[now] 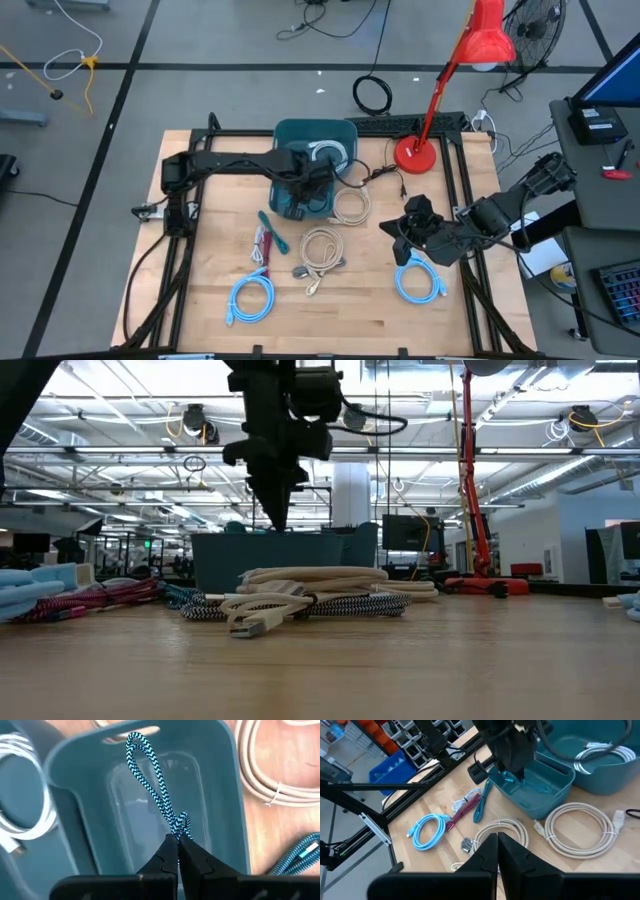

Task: Pick & Place USB Port
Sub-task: Put the left blue charger cable into the bottom blue bin

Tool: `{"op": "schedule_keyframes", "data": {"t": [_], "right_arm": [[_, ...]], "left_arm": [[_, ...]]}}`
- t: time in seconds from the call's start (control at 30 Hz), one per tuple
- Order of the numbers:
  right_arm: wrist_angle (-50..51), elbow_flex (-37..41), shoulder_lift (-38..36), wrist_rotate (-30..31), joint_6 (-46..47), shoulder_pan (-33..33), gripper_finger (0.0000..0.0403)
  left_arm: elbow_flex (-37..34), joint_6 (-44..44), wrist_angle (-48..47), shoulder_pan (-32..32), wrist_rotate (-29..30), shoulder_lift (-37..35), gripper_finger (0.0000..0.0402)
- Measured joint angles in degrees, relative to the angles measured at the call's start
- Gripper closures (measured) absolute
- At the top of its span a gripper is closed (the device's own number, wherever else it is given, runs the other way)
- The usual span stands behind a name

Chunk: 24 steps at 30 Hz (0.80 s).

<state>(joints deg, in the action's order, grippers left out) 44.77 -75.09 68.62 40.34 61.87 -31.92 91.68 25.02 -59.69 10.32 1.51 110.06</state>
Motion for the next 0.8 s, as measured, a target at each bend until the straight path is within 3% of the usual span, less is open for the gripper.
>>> {"op": "schedule_keyframes", "data": {"t": [0.3, 0.47, 0.6, 0.8], "right_arm": [[0.5, 0.0, 0.0, -0.1, 0.6, 0.0, 0.0403], [0.5, 0.0, 0.0, -0.1, 0.7, 0.0, 0.0403], [0.5, 0.0, 0.0, 0.0, 0.7, 0.0, 0.0403], [0.5, 0.0, 0.0, 0.0, 0.6, 0.0, 0.0403]], "left_arm": [[0.0, -2.2, 0.0, 0.0, -1.1, 1.4, 0.0396], [0.0, -7.1, 0.2, 0.0, -1.4, 1.4, 0.0374], [0.0, -11.1, 0.1, 0.0, 2.4, 1.4, 0.0354], [0.0, -11.7, -0.1, 0.0, 0.6, 1.4, 0.0329]]}}
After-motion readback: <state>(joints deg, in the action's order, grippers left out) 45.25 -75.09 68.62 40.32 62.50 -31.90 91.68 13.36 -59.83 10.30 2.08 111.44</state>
